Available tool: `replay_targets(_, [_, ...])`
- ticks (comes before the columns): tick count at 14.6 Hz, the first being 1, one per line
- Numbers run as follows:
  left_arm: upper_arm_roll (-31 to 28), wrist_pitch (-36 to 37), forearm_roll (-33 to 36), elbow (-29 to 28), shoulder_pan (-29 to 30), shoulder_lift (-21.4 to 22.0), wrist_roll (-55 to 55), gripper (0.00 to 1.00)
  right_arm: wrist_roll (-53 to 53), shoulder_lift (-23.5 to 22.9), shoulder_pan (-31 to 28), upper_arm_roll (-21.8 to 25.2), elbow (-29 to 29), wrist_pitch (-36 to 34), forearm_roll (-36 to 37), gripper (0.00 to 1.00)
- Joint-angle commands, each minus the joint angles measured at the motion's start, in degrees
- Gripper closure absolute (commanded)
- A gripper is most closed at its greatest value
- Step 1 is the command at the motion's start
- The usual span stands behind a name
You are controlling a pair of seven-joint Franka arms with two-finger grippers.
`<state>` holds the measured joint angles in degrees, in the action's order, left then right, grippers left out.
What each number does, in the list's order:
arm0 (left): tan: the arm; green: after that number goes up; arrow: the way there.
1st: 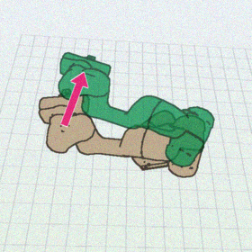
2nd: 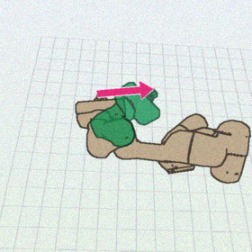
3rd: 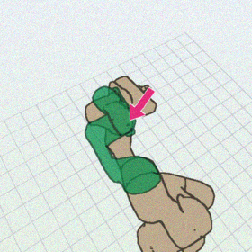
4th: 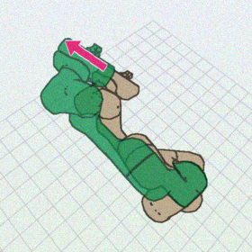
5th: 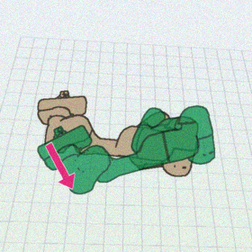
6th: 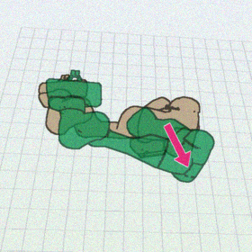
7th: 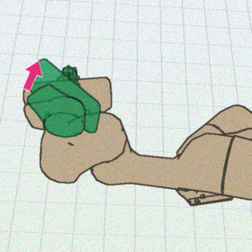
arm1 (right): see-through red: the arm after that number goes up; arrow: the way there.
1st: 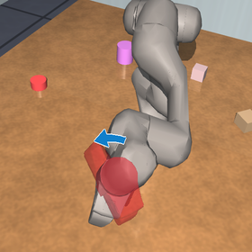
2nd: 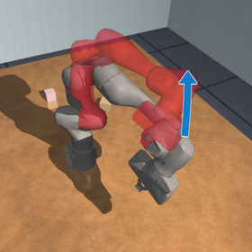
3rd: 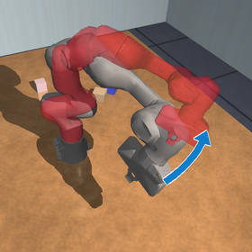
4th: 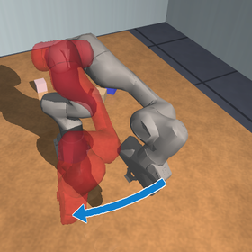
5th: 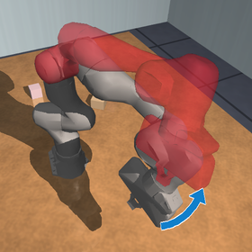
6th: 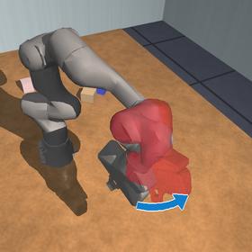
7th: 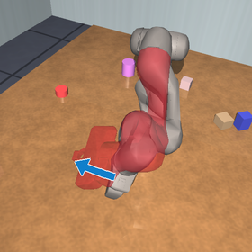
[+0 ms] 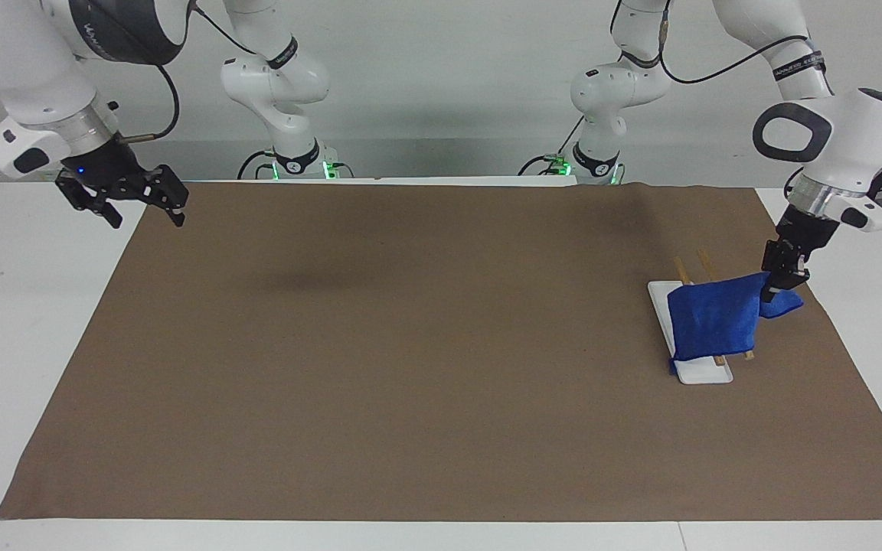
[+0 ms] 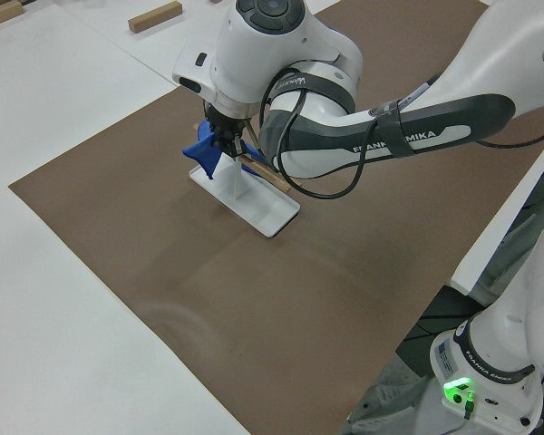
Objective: Right arm passes towel to left arm to hang
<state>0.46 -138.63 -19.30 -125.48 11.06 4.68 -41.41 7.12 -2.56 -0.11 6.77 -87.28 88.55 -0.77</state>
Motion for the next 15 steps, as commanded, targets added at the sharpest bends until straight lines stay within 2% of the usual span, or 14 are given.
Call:
replay_targets(1, [0.06, 1.96, 1.99, -1.44, 1.68, 2.26, 0.81, 0.89, -0.62, -0.69, -0.15, -0.09, 1.41, -1.36, -0.55, 0.00])
replay_targets(2, [0.06, 2.48, 1.99, -1.35, 1.68, 2.26, 0.81, 0.67, -0.62, -0.69, -0.15, -0.09, 1.41, -1.36, -0.55, 0.00])
replay_targets(4, [0.06, 5.02, 3.38, -0.83, 2.29, 2.26, 0.81, 0.00, -0.62, -0.69, -0.15, -0.09, 1.41, -1.36, -0.63, 0.00])
replay_targets(6, [0.06, 6.35, 7.94, 0.66, 3.44, 1.92, 0.89, 0.00, -0.62, -0.69, -0.15, -0.09, 1.41, -1.36, -0.55, 0.00])
replay_targets(9, [0.06, 9.23, 11.64, 6.01, 3.53, -0.01, 0.98, 0.00, -0.62, -0.69, -0.15, -0.09, 1.41, -1.36, -0.55, 0.00])
replay_targets(12, [0.15, 18.18, 16.82, 15.58, 3.80, -3.00, 2.56, 0.00, -0.62, -0.69, -0.15, -0.01, 1.41, -1.36, -0.64, 0.00])
replay_targets(15, [0.59, 24.61, 20.79, 21.40, 1.96, -3.36, 7.73, 0.00, -0.71, -0.08, -0.15, -0.01, 1.41, -1.18, -0.55, 0.00])
